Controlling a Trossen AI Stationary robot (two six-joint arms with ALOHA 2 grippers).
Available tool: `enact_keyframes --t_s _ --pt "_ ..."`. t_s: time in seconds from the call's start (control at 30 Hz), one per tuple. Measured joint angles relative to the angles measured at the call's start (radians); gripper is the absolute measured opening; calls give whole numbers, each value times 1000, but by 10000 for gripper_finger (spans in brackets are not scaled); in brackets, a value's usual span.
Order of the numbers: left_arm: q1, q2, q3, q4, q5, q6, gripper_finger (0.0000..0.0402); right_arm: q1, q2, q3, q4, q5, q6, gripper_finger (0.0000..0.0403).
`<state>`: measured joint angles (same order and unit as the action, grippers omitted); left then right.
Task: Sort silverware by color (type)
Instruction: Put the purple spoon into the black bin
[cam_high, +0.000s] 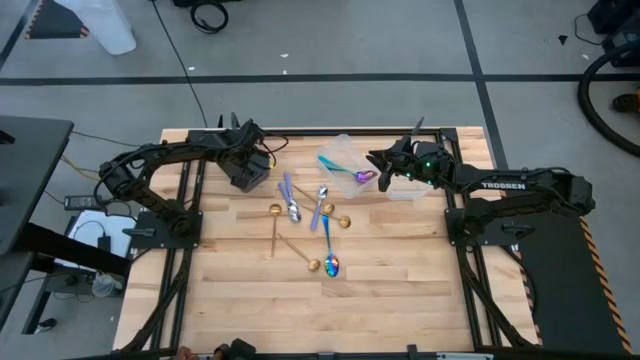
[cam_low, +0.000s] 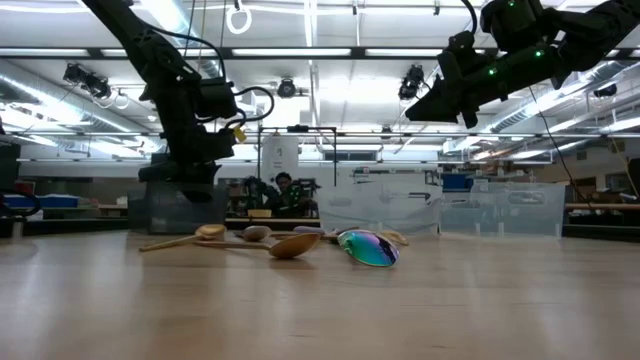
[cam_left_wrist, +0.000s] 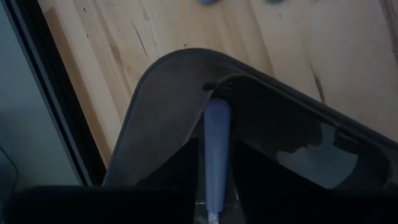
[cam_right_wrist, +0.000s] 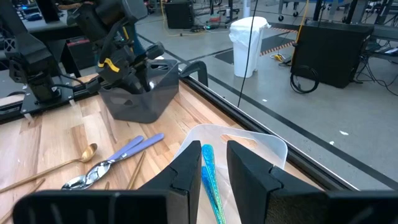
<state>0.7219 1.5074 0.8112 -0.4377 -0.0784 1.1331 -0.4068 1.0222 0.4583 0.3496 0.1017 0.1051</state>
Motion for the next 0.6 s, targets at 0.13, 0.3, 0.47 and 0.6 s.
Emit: enact_keyframes --t_s 0.13,0.3,0.47,0.6 --pt "-5 0 0 0 -30 -4 110 0 0 0 0 0 0 87" --pt "-27 -8 0 -1 -121 -28 114 0 0 0 0 0 -1 87" --pt "-41 -36 6 -18 -134 -22 114 0 0 0 0 0 -3 87" --pt "-41 -68 41 -63 -135 -22 114 0 0 0 0 0 -3 87"
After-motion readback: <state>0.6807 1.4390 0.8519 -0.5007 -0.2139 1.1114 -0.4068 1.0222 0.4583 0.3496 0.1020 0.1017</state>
